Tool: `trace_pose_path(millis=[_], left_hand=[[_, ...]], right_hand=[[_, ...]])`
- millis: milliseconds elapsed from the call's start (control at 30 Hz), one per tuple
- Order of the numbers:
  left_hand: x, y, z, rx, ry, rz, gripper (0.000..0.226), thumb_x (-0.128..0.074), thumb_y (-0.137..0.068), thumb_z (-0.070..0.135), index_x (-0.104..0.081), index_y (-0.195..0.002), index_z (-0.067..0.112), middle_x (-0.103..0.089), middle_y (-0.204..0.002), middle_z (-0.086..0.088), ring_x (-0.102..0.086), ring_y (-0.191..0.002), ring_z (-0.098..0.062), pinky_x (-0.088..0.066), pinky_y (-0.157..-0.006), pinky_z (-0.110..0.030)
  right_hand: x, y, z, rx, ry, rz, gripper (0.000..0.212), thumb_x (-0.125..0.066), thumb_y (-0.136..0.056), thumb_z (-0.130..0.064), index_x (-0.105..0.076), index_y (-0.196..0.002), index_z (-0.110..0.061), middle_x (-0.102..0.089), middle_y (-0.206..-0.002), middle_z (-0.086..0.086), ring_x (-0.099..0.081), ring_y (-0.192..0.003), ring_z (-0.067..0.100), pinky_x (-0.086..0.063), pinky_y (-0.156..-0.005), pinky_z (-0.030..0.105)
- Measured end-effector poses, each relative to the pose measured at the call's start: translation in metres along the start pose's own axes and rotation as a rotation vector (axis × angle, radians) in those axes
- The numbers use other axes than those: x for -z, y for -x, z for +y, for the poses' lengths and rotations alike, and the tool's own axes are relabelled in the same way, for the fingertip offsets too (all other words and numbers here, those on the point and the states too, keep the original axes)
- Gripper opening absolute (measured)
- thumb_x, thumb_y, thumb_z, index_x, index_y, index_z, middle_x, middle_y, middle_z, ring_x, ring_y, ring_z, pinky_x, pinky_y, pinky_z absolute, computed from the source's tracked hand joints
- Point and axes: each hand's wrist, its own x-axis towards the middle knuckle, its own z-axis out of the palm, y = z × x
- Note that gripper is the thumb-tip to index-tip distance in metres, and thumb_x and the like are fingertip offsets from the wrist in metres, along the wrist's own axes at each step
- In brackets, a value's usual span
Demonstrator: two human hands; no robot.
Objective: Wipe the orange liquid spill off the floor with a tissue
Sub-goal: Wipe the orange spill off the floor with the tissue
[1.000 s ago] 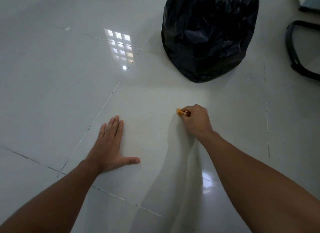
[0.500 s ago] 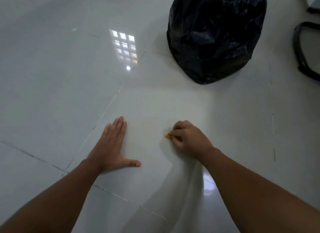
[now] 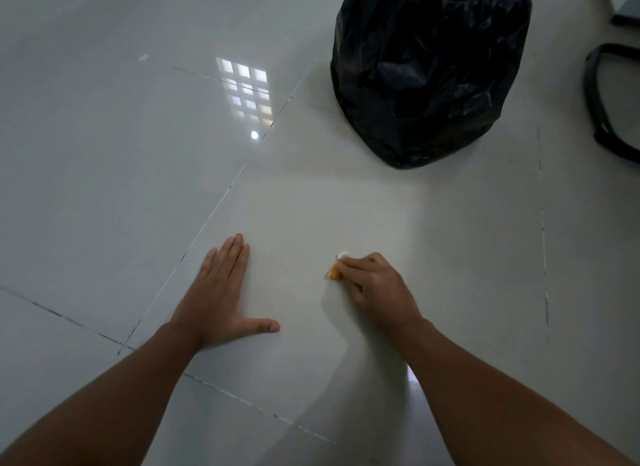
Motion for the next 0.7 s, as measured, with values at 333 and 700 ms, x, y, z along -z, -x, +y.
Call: trace_pose_path(millis=[333, 700], left_hand=[[0.0, 0.0, -0.002, -0.004, 0.012, 0.008, 0.146, -0.038, -0.059, 0.103, -0.004, -0.156, 0.0, 0.007, -0.166, -0.014, 0.012, -0.154, -0.022, -0.001, -0.124, -0.047], [-0.002, 0.001, -0.004, -0.026, 0.0, 0.003, 0.143, -0.038, -0.06, 0.102, -0.009, -0.156, -0.001, 0.0, -0.166, -0.016, 0.005, -0.154, -0.025, -0.007, -0.123, -0.05]], right_hand=[[-0.011, -0.075, -0.005, -0.299, -0.126, -0.047, 0.025, -0.062, -0.074, 0.0, -0.076, -0.075, -0.021, -0.077, -0.085, -0.001, -0.063, -0.079, 0.025, -0.031, -0.072, 0.021], [0.008, -0.041, 0.019, -0.078, -0.092, -0.067, 0.028, -0.067, -0.071, -0.002, -0.08, -0.089, -0.019, -0.077, -0.099, 0.003, -0.067, -0.087, 0.023, -0.037, -0.08, 0.014]])
